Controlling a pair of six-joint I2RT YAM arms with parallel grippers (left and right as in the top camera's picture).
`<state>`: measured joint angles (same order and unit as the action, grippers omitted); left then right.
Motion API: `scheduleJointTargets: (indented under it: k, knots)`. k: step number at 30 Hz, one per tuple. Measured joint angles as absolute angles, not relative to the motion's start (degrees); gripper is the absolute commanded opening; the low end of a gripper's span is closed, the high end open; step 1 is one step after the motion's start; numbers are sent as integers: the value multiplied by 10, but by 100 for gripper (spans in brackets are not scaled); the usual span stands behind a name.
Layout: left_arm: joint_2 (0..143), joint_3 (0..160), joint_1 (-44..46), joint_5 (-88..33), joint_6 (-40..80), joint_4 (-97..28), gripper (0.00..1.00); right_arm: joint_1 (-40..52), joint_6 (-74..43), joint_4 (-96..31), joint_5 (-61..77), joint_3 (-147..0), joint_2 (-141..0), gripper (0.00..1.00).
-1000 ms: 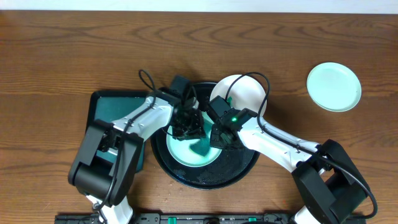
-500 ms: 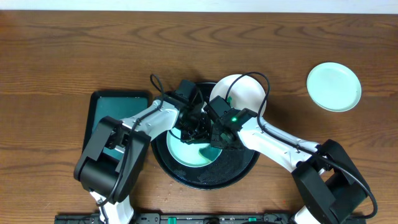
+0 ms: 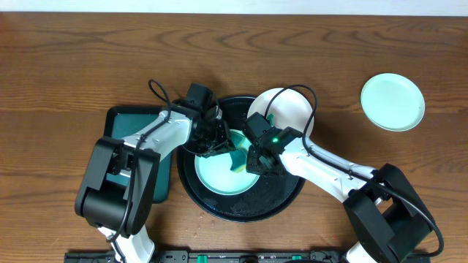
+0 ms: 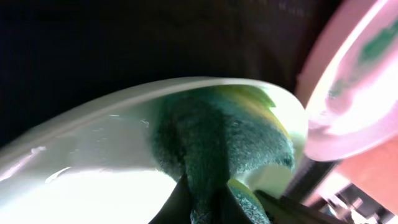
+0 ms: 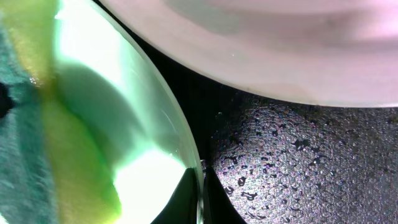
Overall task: Clean dirty plates on tray and stack at the side
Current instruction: 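Scrub the green stain on the plate with the sponge in left gripper, then return the sponge to the water tray with the left gripper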
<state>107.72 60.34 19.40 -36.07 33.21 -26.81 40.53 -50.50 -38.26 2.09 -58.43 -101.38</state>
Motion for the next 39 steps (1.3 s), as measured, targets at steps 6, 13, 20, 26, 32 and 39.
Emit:
scheduleJointTargets:
  k: [6, 13, 20, 26, 32, 39]
  knots:
    - [1063, 640, 192, -240, 332, -368, 7, 405, -505, -382, 21, -584, -1014, 1]
    - [1040, 646, 188, -124, 317, -444, 7, 406, -505, -379, 24, -584, -1014, 2]
    - [1020, 643, 190, -99, 281, -491, 7, 414, -505, -375, 39, -585, -1014, 1]
    - [942, 643, 187, -73, 270, -524, 7, 414, -505, -381, 39, -585, -1014, 1]
    - [844, 647, 181, -30, 269, -552, 7, 414, -505, -381, 38, -585, -1014, 1]
    - [830, 649, 104, 46, 269, -581, 7, 414, -505, -381, 38, -585, -1014, 2]
